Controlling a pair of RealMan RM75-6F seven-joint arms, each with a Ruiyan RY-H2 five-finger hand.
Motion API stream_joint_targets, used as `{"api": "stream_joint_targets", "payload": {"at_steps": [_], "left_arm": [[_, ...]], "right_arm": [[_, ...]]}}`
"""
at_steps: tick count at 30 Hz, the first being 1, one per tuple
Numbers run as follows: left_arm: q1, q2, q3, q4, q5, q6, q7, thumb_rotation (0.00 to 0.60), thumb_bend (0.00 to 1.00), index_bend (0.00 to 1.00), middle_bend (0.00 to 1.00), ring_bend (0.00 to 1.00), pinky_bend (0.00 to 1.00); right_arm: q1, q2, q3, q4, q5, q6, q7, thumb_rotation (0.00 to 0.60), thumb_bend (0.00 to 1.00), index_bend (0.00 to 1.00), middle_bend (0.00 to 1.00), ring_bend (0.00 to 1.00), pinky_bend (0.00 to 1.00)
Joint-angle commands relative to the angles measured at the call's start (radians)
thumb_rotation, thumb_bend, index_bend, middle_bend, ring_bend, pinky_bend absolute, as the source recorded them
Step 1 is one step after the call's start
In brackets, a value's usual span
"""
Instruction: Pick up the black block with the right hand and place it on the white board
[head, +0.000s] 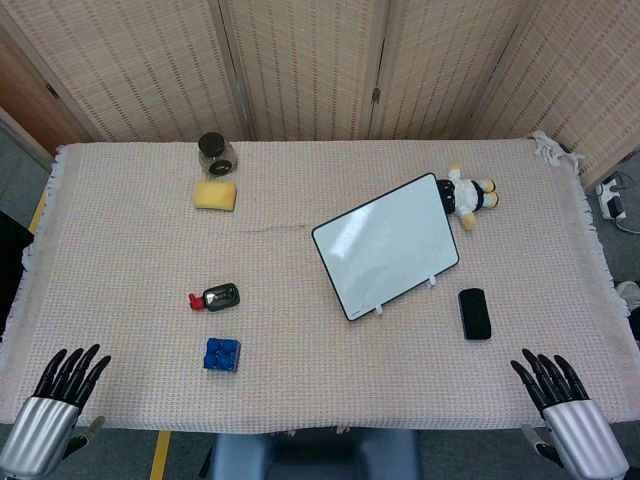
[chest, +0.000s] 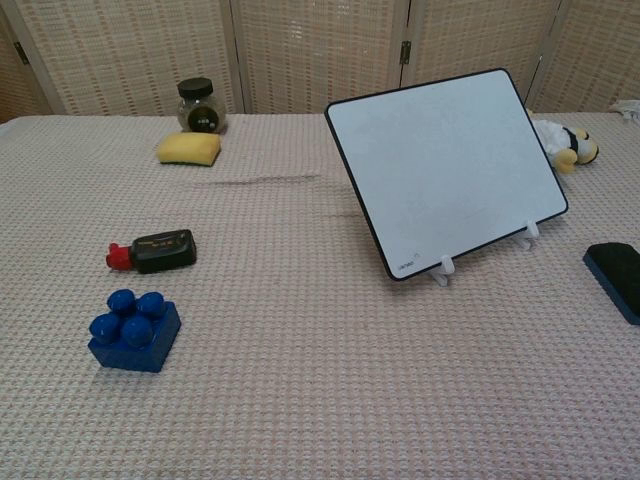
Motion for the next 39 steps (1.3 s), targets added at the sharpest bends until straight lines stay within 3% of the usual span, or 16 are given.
{"api": "stream_joint_targets", "payload": {"at_steps": [1,5,9,13,16,20,25,31,39], "left_arm": [[-0.001,-0.002,0.000,0.000,-0.001,-0.006,0.005,0.600,0.25,0.06,0.00,0.00,0.00],[-0.016,0.001,-0.004,-0.008,-0.005,-0.026,0.000,0.600,0.25,0.06,0.00,0.00,0.00],[-0.036,0.008,-0.020,-0.017,-0.031,-0.050,-0.031,0.600,0.25,0.06,0.00,0.00,0.00],[-0.066,0.019,-0.038,-0.019,-0.068,-0.091,-0.069,0.600,0.25,0.06,0.00,0.00,0.00],[-0.099,0.022,-0.055,-0.007,-0.083,-0.124,-0.103,0.600,0.25,0.06,0.00,0.00,0.00],[-0.140,0.017,-0.073,0.019,-0.108,-0.174,-0.148,0.600,0.25,0.06,0.00,0.01,0.00],[-0.182,0.014,-0.088,0.044,-0.146,-0.233,-0.201,0.600,0.25,0.05,0.00,0.01,0.00],[-0.215,0.014,-0.096,0.068,-0.182,-0.277,-0.267,0.600,0.25,0.03,0.00,0.01,0.00],[-0.238,0.014,-0.094,0.080,-0.211,-0.315,-0.291,0.600,0.25,0.01,0.00,0.00,0.00]], "right_arm": [[0.002,-0.001,0.001,-0.001,0.005,-0.005,-0.002,0.600,0.29,0.00,0.00,0.00,0.00],[0.031,-0.002,0.011,-0.007,0.009,-0.044,0.008,0.600,0.29,0.00,0.00,0.00,0.00],[0.116,0.016,0.052,-0.070,0.104,-0.200,-0.033,0.600,0.29,0.01,0.00,0.00,0.00],[0.220,0.037,0.108,-0.149,0.253,-0.389,-0.149,0.600,0.29,0.13,0.00,0.00,0.00],[0.272,0.021,0.148,-0.179,0.368,-0.463,-0.276,0.600,0.29,0.14,0.00,0.00,0.00],[0.321,-0.001,0.179,-0.218,0.513,-0.508,-0.420,0.600,0.29,0.15,0.00,0.00,0.00],[0.377,-0.024,0.191,-0.250,0.662,-0.538,-0.520,0.600,0.29,0.24,0.00,0.00,0.00],[0.441,-0.070,0.188,-0.204,0.811,-0.573,-0.568,0.546,0.29,0.29,0.00,0.00,0.00],[0.519,-0.134,0.191,-0.122,0.922,-0.612,-0.557,0.534,0.29,0.29,0.00,0.00,0.00]]}}
